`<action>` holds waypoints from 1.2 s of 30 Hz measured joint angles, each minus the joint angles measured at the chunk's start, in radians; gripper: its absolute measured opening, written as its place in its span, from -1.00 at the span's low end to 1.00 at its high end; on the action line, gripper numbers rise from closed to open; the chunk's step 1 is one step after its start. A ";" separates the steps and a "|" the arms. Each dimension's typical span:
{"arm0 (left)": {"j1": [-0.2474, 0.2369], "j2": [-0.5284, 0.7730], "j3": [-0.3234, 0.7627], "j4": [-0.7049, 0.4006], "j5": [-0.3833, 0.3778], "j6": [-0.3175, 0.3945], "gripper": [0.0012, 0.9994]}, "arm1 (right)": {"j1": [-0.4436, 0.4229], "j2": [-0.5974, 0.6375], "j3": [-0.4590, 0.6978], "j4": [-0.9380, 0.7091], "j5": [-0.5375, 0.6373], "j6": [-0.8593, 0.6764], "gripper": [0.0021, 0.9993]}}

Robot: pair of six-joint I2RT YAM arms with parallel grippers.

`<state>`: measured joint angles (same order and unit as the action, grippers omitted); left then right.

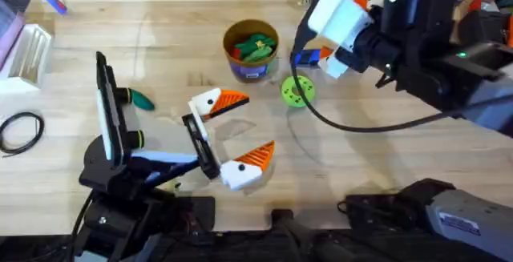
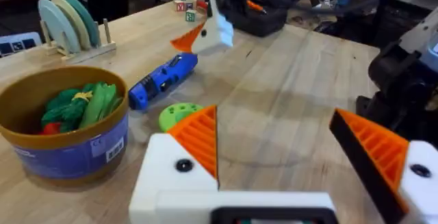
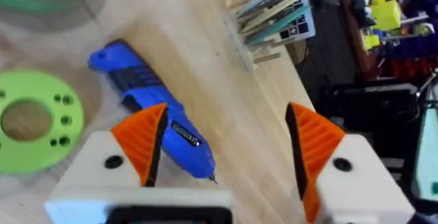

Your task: Pick up the gripper from the table and insert it into the empty holder that is missing its gripper. Then pick up a screw, insert it into the mounting hole, and use the screwdriver to tighten it. Finally, clean up the table by picking up the vegetable and placing it into the bucket.

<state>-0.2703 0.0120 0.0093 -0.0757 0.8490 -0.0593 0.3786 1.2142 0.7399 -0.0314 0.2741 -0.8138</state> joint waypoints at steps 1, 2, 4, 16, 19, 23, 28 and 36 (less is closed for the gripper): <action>0.000 0.000 0.000 0.001 0.000 0.000 0.98 | 0.000 -0.018 0.000 0.000 0.000 0.030 0.90; 0.000 0.000 0.000 0.006 -0.004 0.000 0.98 | 0.000 -0.032 0.000 0.000 0.000 0.061 0.90; 0.000 0.000 -0.003 0.038 -0.015 0.000 0.98 | 0.000 -0.057 0.000 0.000 0.000 0.129 0.90; 0.001 0.051 0.383 -0.404 -0.445 -0.008 0.98 | 0.010 -0.069 0.000 -0.014 0.001 0.307 0.91; 0.001 0.152 0.552 -0.606 -0.563 -0.065 0.98 | 0.031 -0.069 0.000 -0.014 0.002 0.315 0.91; 0.001 0.361 0.723 -0.770 -0.685 -0.143 0.98 | 0.048 -0.069 0.000 -0.014 0.002 0.317 0.90; 0.001 0.580 0.805 -0.773 -0.719 -0.180 0.98 | 0.048 -0.069 0.000 -0.014 0.002 0.320 0.90; 0.035 0.754 0.806 -0.780 -0.829 -0.249 0.98 | 0.048 -0.069 0.000 -0.014 0.002 0.362 0.91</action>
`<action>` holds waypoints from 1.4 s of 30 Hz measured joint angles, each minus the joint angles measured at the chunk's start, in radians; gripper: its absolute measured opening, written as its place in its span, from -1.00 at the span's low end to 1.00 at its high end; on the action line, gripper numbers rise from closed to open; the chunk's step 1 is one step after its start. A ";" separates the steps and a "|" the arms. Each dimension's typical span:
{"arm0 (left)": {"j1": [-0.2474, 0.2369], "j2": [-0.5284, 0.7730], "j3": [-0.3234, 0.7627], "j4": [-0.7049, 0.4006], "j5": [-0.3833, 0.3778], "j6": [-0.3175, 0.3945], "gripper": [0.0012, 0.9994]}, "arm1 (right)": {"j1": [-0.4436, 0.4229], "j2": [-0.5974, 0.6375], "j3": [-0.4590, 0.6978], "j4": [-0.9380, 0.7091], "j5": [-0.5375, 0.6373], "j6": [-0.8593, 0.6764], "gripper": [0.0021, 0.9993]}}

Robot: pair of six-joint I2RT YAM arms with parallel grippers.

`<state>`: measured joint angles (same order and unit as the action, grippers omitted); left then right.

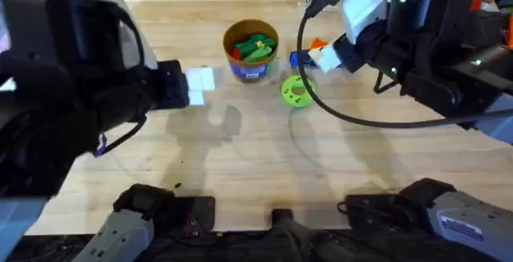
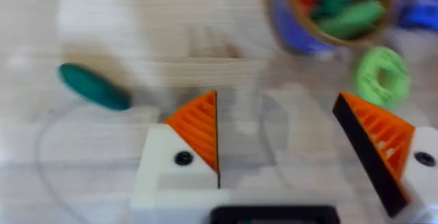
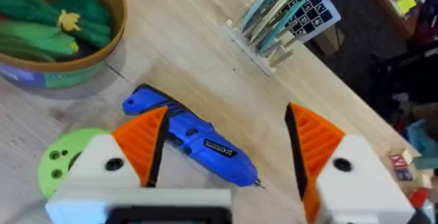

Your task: Pick up the gripper from the table and insert it into the empty holder that is missing its gripper. Then pick up a screw, insert it into the mounting hole, and use the screwdriver to tighten it. Finally, clean up the table by picking up the vegetable and placing it into the bucket.

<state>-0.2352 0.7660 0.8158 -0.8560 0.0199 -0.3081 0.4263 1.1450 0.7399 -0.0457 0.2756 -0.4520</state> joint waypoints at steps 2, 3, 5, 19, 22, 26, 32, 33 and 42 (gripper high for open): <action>0.038 0.061 0.000 0.013 -0.061 -0.041 0.98 | 0.000 0.000 0.000 0.000 0.000 0.039 0.91; 0.058 0.093 0.000 0.025 -0.082 -0.057 0.98 | 0.000 0.000 0.000 0.000 0.000 0.056 0.91; 0.100 0.162 0.000 0.041 -0.112 -0.080 0.98 | 0.000 0.000 0.000 0.000 0.000 0.078 0.91; 0.492 0.565 0.000 0.183 -0.116 -0.276 0.98 | 0.000 0.000 0.000 -0.003 0.000 0.116 0.91; 0.539 0.616 0.000 0.209 -0.109 -0.307 0.98 | 0.000 0.000 0.000 -0.003 0.000 0.116 0.91; 0.566 0.691 0.000 0.257 -0.101 -0.327 0.98 | 0.000 0.000 0.000 -0.003 0.000 0.116 0.91; 0.574 0.756 0.009 0.296 -0.093 -0.335 0.00 | 0.000 0.000 0.000 -0.003 0.000 0.116 0.91; 0.574 0.759 0.010 0.296 -0.089 -0.335 -0.27 | 0.000 0.000 0.000 -0.003 0.000 0.116 0.91; 0.563 0.739 0.055 0.202 0.062 -0.336 -0.96 | 0.000 0.000 0.000 -0.039 0.000 0.116 0.91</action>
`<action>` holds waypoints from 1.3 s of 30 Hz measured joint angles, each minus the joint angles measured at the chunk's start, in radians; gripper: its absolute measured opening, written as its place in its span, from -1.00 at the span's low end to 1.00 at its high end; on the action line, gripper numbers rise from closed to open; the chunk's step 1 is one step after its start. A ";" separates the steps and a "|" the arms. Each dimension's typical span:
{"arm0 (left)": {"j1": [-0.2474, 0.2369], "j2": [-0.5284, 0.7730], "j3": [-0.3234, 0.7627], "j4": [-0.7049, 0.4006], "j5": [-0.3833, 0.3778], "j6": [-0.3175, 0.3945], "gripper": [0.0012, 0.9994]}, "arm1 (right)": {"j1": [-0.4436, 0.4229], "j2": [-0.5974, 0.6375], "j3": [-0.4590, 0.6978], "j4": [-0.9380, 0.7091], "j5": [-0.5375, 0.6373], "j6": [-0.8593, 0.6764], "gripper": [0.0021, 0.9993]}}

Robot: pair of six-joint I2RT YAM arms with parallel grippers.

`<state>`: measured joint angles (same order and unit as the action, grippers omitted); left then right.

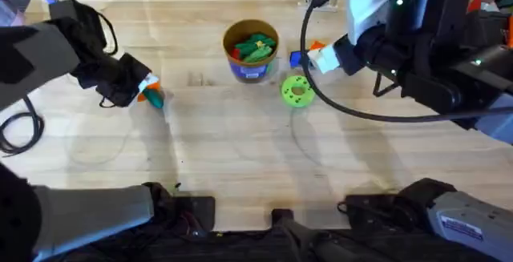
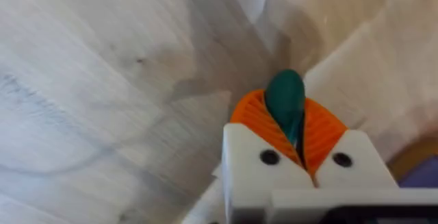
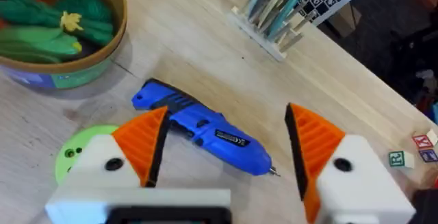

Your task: Pick up the gripper from the table and insert it into the empty holder that is missing its gripper. Then pick up a screw, insert it into the mounting hole, and use the screwdriver to tighten it. Finally, clean up the table by picking up the vegetable and placing it into the bucket.

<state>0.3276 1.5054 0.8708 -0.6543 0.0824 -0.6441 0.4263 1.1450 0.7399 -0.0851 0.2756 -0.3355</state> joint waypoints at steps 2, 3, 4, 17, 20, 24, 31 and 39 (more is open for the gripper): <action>-0.018 -0.025 0.026 -0.004 0.066 0.000 -0.96 | 0.000 0.000 0.000 -0.006 0.000 0.000 0.91; -0.031 -0.041 0.043 -0.003 0.103 0.000 -0.96 | 0.000 0.000 0.000 -0.006 0.000 0.000 0.91; -0.050 -0.058 0.063 0.003 0.141 0.000 -0.96 | 0.000 0.000 0.000 -0.006 0.000 0.000 0.91; -0.467 -0.090 0.129 0.417 0.356 0.079 -0.96 | 0.000 0.000 0.000 -0.006 0.000 0.000 0.91; -0.541 -0.078 0.129 0.464 0.332 0.094 -0.96 | 0.000 0.000 0.000 -0.007 0.000 0.000 0.91; -0.595 -0.049 0.129 0.487 0.305 0.102 -0.95 | 0.000 0.000 0.000 -0.012 0.000 0.000 0.91; -0.622 0.030 0.129 0.490 0.284 0.114 0.13 | 0.000 0.000 0.000 -0.029 0.000 0.000 0.92; -0.621 0.040 0.129 0.490 0.283 0.114 0.91 | 0.000 0.000 0.000 -0.029 0.000 0.000 0.91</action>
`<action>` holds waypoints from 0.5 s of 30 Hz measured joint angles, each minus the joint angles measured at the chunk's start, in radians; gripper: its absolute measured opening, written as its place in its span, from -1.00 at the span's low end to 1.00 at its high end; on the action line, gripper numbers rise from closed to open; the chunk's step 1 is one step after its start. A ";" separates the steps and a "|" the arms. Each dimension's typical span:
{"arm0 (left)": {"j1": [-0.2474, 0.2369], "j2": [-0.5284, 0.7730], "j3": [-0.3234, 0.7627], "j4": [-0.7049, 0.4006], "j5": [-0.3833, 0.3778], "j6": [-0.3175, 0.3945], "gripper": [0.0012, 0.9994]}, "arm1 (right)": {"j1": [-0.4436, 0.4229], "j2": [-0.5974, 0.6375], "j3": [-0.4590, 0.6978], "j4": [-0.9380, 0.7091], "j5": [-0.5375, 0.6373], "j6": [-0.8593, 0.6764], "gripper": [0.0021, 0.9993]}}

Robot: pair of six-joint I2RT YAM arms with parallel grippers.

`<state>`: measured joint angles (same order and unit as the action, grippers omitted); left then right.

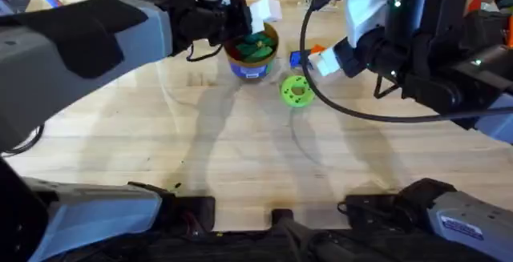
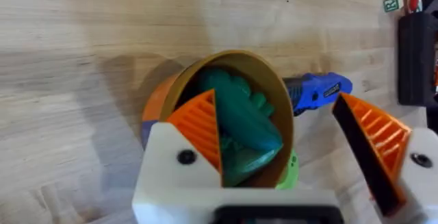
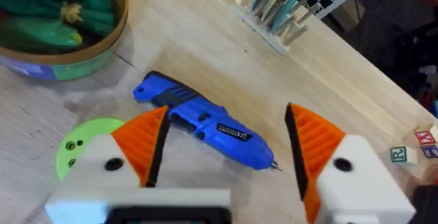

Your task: Pick up the gripper from the table and insert it into the empty holder that is missing its gripper. Then pick up a screw, insert it into the mounting hole, and use the screwdriver to tighten it. Finally, clean up the table by picking up the vegetable and placing it into the bucket.

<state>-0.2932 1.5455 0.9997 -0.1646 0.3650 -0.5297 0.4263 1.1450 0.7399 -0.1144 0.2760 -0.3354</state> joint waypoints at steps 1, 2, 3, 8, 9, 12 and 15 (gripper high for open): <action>0.000 -0.001 0.000 0.000 0.003 0.000 0.91 | 0.000 0.000 0.000 0.000 0.000 0.000 0.92; 0.000 -0.003 0.000 -0.003 0.006 0.000 0.91 | 0.000 0.000 0.000 -0.001 0.000 0.000 0.91; 0.000 -0.011 0.000 -0.009 0.009 0.000 0.91 | 0.000 0.000 0.000 -0.004 0.000 0.000 0.91; 0.000 -0.119 0.000 -0.065 0.013 0.036 0.91 | 0.000 -0.041 0.038 -0.150 0.000 0.015 0.91; 0.000 -0.152 0.000 -0.088 0.013 0.054 0.91 | 0.000 -0.056 0.055 -0.186 0.000 0.021 0.91; 0.000 -0.280 0.002 -0.213 0.012 0.141 0.91 | 0.000 -0.110 0.136 -0.326 0.000 0.043 0.91; 0.000 -0.404 0.003 -0.375 0.006 0.250 0.91 | 0.000 -0.173 0.219 -0.465 0.000 0.056 0.91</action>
<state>-0.2932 1.1411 1.0031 -0.5393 0.3705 -0.2800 0.4263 0.9723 0.9591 -0.5790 0.2764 -0.2794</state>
